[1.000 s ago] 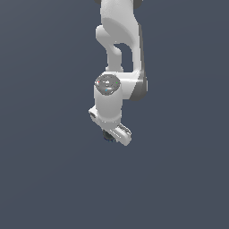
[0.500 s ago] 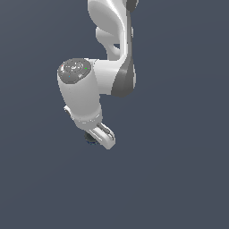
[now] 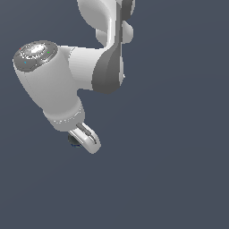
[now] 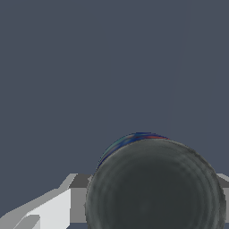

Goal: Pick up the object and move it to a goal position.

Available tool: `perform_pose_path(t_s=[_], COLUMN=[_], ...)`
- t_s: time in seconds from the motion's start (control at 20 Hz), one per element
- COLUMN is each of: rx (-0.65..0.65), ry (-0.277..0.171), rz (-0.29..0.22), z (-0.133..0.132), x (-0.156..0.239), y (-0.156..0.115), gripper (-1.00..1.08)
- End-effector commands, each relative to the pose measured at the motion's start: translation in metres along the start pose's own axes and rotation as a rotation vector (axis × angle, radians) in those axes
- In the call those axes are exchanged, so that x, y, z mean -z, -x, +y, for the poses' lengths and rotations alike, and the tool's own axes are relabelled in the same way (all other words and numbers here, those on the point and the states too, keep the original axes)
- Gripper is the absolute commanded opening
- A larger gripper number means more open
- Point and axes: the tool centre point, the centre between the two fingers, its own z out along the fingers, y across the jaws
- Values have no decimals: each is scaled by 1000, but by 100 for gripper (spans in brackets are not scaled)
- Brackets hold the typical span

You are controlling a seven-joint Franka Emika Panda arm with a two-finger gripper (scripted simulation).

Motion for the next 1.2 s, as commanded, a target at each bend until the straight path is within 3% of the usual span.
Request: perform_pose_path(t_s=[0.0, 0.55, 1.15], rx=[1, 0, 0], ry=[0, -1, -1], rz=[0, 0, 0], z=[2, 9, 11], x=[10, 37, 47], y=[-10, -44, -56], gripper=[-100, -100, -100])
